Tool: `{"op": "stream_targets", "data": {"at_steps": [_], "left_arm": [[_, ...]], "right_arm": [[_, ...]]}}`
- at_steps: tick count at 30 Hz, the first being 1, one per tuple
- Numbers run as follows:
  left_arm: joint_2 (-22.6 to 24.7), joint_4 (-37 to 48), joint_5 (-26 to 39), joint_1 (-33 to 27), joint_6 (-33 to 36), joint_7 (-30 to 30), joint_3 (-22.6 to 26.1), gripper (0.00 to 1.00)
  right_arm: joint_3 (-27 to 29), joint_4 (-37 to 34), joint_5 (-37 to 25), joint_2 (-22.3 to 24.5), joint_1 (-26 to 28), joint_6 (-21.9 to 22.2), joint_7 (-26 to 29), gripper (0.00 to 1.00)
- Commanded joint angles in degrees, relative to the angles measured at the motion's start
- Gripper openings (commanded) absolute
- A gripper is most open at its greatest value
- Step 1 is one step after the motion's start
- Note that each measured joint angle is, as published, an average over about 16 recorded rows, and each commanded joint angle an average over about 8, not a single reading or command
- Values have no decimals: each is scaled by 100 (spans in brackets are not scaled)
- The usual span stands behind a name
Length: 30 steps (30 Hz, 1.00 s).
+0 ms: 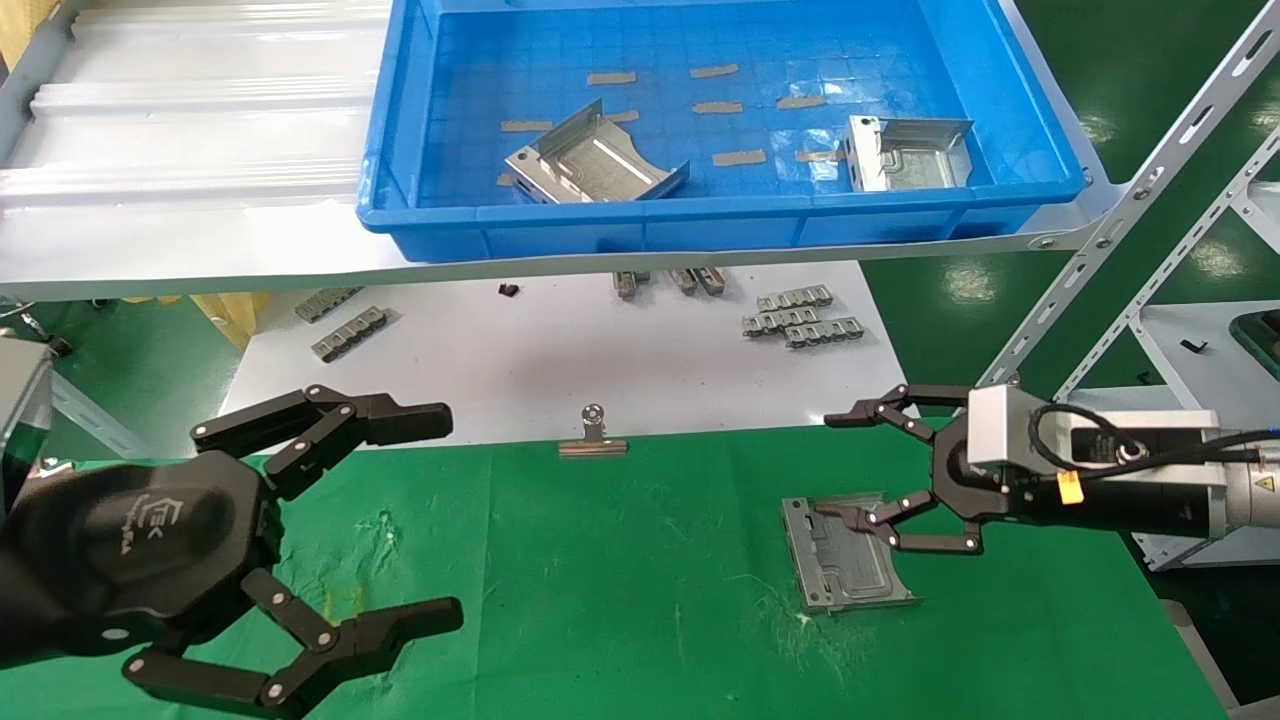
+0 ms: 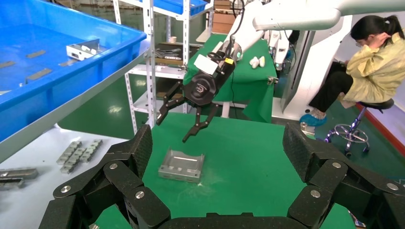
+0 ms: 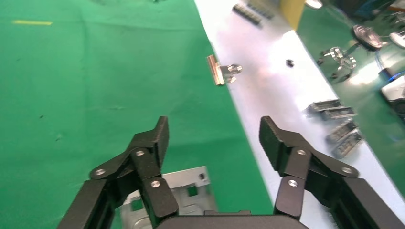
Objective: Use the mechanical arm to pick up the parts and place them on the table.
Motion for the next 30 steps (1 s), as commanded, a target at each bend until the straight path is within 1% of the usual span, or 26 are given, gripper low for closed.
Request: {"op": "stream_targets", "data": {"at_steps": [1,8,12,16,30], "left_arm": [[0,0,0,1,-1,0,0,100],[0,0,0,0,0,0,0,100],[0,0,0,0,0,0,0,100],[0,1,-1,0,-1,0,0,100],[0,1,-1,0,-1,0,0,100]], "right_arm": [[83,16,157,23,9,-18,171,100],[43,45,66,21,-11,-6,90,100],[102,189,70,51,-83,12,183,100],[289,533,162,135,-253,41,463,100],[1141,2132,554,521,-1049,185,1763,100]]}}
